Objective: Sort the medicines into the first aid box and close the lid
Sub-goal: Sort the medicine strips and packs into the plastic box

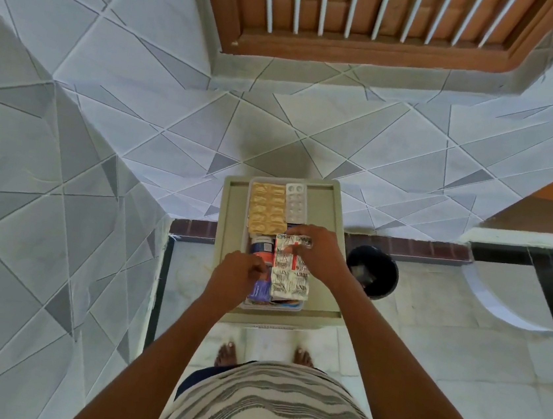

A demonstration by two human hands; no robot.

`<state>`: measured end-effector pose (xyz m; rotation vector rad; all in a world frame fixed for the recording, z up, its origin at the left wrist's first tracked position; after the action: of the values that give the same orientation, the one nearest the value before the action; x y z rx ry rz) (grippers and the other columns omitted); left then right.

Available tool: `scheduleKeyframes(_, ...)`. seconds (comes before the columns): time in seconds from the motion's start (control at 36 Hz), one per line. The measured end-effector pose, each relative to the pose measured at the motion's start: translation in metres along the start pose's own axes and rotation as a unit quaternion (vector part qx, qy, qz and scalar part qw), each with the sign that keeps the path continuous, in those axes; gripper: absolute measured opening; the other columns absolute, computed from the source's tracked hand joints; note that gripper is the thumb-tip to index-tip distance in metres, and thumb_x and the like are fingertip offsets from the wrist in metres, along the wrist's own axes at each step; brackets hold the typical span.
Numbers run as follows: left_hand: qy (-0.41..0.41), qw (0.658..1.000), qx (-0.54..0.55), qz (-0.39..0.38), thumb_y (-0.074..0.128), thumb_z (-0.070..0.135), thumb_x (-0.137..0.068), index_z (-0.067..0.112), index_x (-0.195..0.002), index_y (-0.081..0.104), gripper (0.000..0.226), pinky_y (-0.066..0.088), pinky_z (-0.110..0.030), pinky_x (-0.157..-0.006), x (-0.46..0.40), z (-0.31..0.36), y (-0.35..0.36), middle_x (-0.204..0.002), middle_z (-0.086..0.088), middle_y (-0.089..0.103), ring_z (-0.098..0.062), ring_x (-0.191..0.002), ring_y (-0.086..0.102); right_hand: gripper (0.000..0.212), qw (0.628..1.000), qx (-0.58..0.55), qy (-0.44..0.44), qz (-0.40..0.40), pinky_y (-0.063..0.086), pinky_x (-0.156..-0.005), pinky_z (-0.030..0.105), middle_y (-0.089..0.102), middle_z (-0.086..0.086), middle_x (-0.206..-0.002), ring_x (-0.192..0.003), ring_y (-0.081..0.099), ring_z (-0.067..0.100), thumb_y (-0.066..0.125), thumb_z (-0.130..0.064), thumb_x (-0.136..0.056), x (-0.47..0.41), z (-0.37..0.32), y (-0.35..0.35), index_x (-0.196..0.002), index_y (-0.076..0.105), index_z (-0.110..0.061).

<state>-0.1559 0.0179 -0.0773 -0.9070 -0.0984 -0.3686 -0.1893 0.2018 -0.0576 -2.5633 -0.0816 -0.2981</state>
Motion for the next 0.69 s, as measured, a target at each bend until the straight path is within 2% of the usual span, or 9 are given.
scheduleKeyframes(0.06,-0.007,1.000,-0.026,-0.006,0.061,0.009,-0.088,0.021,-0.092,0.078,0.022,0.054,-0.027,-0.070,0.002,-0.001,0.003,-0.093,0.002,0.071,-0.016,-0.081,0.066,0.035,1.000,-0.001,-0.002,0.002,0.038,-0.066,-0.006,0.072,0.003,-0.113,-0.093,0.062,0.009,0.082,-0.006,-0.074,-0.001,0.000,0.000,-0.107,0.077,-0.013)
scheduleKeyframes(0.14,0.013,0.998,-0.058,-0.003,0.066,0.015,-0.088,0.022,-0.090,0.076,0.012,0.056,-0.036,-0.071,0.006,-0.001,0.007,-0.099,0.003,0.068,-0.018,-0.090,0.064,0.035,1.000,0.007,-0.007,0.003,0.039,-0.071,-0.005,0.072,0.004,-0.114,-0.095,0.061,0.008,0.082,-0.006,-0.074,-0.002,0.000,0.003,-0.107,0.077,-0.014)
scheduleKeyframes(0.19,0.022,0.997,-0.069,0.011,0.067,0.020,-0.090,0.020,-0.095,0.075,0.009,0.056,-0.035,-0.075,0.009,-0.001,0.006,-0.109,0.005,0.065,-0.015,-0.096,0.061,0.035,1.000,0.012,-0.010,-0.001,0.044,-0.084,0.007,0.072,0.005,-0.116,-0.101,0.062,0.010,0.083,-0.007,-0.073,-0.003,-0.002,0.004,-0.107,0.077,-0.015)
scheduleKeyframes(0.25,0.024,0.997,-0.061,0.033,0.067,0.021,-0.091,0.020,-0.098,0.074,0.009,0.056,-0.032,-0.077,0.012,-0.003,0.001,-0.113,0.006,0.064,-0.013,-0.098,0.062,0.035,1.000,0.014,-0.010,-0.008,0.045,-0.089,0.018,0.071,0.005,-0.117,-0.106,0.063,0.013,0.082,-0.006,-0.072,-0.005,-0.004,0.005,-0.106,0.077,-0.016)
scheduleKeyframes(0.36,0.037,0.998,-0.046,0.014,0.063,0.019,-0.093,0.017,-0.096,0.074,0.011,0.054,-0.032,-0.078,0.015,-0.002,-0.002,-0.104,0.006,0.066,-0.012,-0.097,0.060,0.037,1.000,0.015,-0.018,-0.016,0.037,-0.079,0.001,0.071,0.003,-0.114,-0.102,0.059,0.006,0.082,-0.002,-0.072,-0.009,-0.007,0.007,-0.106,0.076,-0.015)
scheduleKeyframes(0.42,0.039,0.999,-0.027,0.021,0.066,0.021,-0.091,0.018,-0.095,0.073,0.009,0.054,-0.035,-0.079,0.016,-0.003,-0.005,-0.102,0.006,0.066,-0.012,-0.094,0.060,0.036,0.999,0.028,-0.027,-0.019,0.036,-0.079,-0.001,0.070,0.000,-0.110,-0.099,0.058,0.005,0.083,-0.002,-0.072,-0.011,-0.009,0.010,-0.105,0.076,-0.014)
scheduleKeyframes(0.44,0.038,0.999,-0.016,0.024,0.067,0.021,-0.090,0.018,-0.097,0.072,0.009,0.055,-0.035,-0.079,0.016,-0.004,-0.006,-0.103,0.005,0.066,-0.013,-0.093,0.061,0.036,0.999,0.033,-0.032,-0.023,0.039,-0.081,0.003,0.070,-0.001,-0.108,-0.098,0.058,0.005,0.083,-0.003,-0.071,-0.011,-0.011,0.011,-0.105,0.076,-0.013)
scheduleKeyframes(0.53,0.052,0.998,-0.017,0.029,0.073,0.022,-0.085,0.022,-0.114,0.065,0.030,0.054,-0.029,-0.080,0.019,-0.003,-0.004,-0.111,0.004,0.064,-0.014,-0.096,0.062,0.033,0.997,0.053,-0.046,-0.021,0.046,-0.085,0.021,0.070,0.001,-0.103,-0.093,0.059,0.008,0.085,-0.005,-0.070,-0.011,-0.014,0.015,-0.099,0.073,-0.013)
scheduleKeyframes(0.69,0.087,0.986,-0.134,0.040,0.073,0.052,-0.078,0.029,-0.125,0.061,0.053,0.047,-0.041,-0.089,0.024,0.005,0.007,-0.128,0.004,0.058,-0.019,-0.111,0.057,0.033,0.989,0.126,-0.076,-0.029,0.045,-0.081,0.027,0.063,0.005,-0.107,-0.095,0.058,0.016,0.081,-0.008,-0.075,-0.008,-0.014,0.027,-0.104,0.066,-0.011)
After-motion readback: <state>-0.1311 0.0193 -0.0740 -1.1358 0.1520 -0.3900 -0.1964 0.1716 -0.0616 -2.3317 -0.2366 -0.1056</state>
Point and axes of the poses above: each hand's wrist, its own x-axis away from the middle knuckle, its own y-axis out of the palm, z = x × y, the point moved 9 cm from there along -x, towards the middle knuckle
